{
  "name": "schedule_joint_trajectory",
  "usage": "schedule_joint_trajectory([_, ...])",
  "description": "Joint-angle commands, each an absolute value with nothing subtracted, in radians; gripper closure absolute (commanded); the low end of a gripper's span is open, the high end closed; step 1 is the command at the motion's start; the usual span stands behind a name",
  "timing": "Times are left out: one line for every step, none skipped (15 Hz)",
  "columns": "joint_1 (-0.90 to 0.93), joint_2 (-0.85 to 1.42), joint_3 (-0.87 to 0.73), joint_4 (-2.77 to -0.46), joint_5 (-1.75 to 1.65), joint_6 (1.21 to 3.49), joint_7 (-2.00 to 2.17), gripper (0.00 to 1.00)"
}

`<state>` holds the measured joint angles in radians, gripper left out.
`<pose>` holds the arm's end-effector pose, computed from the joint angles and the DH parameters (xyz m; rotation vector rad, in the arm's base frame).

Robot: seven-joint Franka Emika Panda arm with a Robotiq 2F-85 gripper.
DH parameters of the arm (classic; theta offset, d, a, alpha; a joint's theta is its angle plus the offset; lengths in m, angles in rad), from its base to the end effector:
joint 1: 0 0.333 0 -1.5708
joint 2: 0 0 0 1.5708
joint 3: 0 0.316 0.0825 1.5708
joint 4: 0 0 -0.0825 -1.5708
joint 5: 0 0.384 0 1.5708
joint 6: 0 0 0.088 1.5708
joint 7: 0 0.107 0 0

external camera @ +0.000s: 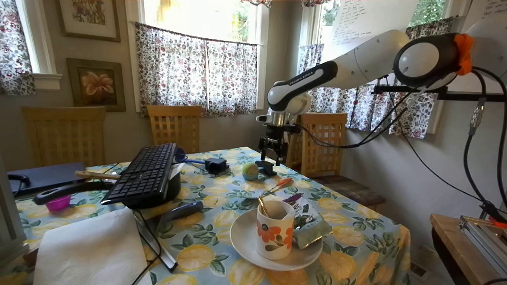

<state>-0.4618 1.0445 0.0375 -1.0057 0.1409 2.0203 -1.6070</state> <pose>0.7086 -0.3226 0.2080 -2.5803 -1.5843 -0.1813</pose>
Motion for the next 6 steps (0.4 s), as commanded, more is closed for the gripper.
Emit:
schedule_joint_trajectory([-0.482, 1.002, 0.071, -0.978, 0.205, 1.803, -1.535, 0.00])
schedule_joint_trajectory([-0.482, 0.992, 0.072, -0.978, 0.224, 1.771, -1.488, 0.00])
schedule_joint_trajectory([-0.483, 0.976, 0.075, -0.987, 0.251, 1.773, -1.439, 0.00])
schedule_joint_trajectory([-0.471, 1.001, 0.060, -0.984, 0.208, 1.814, -1.509, 0.00])
schedule_joint_trajectory([-0.470, 0.990, 0.062, -0.983, 0.221, 1.800, -1.480, 0.00])
schedule_joint_trajectory([-0.470, 0.983, 0.063, -0.983, 0.226, 1.793, -1.465, 0.00])
